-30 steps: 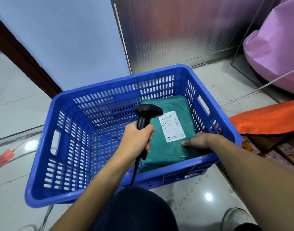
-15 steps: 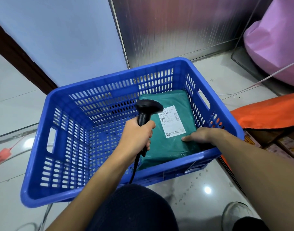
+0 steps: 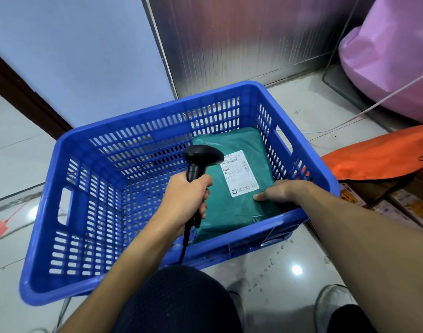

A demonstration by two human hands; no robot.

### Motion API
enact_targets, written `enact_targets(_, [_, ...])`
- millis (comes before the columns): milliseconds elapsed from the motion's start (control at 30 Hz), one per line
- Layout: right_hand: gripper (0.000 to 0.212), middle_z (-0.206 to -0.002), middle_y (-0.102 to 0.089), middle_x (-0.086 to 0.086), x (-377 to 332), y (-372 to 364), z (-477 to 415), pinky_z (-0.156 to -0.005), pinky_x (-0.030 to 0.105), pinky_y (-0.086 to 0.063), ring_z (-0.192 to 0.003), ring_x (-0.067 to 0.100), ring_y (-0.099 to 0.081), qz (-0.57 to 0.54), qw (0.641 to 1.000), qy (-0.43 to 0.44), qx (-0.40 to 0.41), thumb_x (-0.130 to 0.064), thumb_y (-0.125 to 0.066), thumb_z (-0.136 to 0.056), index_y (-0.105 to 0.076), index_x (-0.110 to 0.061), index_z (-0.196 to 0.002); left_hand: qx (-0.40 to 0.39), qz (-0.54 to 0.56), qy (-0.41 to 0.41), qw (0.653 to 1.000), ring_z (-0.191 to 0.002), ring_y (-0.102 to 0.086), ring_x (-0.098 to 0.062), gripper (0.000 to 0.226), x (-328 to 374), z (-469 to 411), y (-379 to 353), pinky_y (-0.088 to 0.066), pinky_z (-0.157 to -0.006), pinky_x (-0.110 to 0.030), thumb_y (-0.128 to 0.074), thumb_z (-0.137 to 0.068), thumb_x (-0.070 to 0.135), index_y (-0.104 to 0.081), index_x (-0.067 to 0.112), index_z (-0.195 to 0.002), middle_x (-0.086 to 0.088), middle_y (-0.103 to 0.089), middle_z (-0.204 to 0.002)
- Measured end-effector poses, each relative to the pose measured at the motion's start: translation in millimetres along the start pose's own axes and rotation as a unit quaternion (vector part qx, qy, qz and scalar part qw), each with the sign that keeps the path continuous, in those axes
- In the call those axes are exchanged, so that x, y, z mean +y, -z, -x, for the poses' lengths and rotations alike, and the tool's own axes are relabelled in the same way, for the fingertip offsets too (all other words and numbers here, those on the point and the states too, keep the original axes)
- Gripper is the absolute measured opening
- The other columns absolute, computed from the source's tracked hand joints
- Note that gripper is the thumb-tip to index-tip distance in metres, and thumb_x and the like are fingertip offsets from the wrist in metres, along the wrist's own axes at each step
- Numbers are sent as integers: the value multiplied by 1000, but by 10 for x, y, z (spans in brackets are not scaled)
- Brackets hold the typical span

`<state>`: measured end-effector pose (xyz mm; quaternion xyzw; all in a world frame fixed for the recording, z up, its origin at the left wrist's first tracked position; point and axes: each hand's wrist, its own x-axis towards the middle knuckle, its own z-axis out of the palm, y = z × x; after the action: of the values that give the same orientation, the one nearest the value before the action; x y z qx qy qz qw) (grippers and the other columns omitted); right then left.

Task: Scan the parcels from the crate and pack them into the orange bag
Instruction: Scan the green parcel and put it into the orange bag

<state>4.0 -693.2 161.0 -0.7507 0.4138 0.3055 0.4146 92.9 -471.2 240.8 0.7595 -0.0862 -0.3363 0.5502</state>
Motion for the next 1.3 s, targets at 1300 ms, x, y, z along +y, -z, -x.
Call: enact_targets(1300, [67,-113,-77,15,-57,99,-207,-106,49,-52,-112,34,-72,-298,953,-41,-33,-58,-78,-72,-75,-12,-122,-12,128,203,971,-62,-51,-14,16,-601,-677,163,-38,-58,-28,-68,-90,27,-71,13,-83,-2,-66,-77])
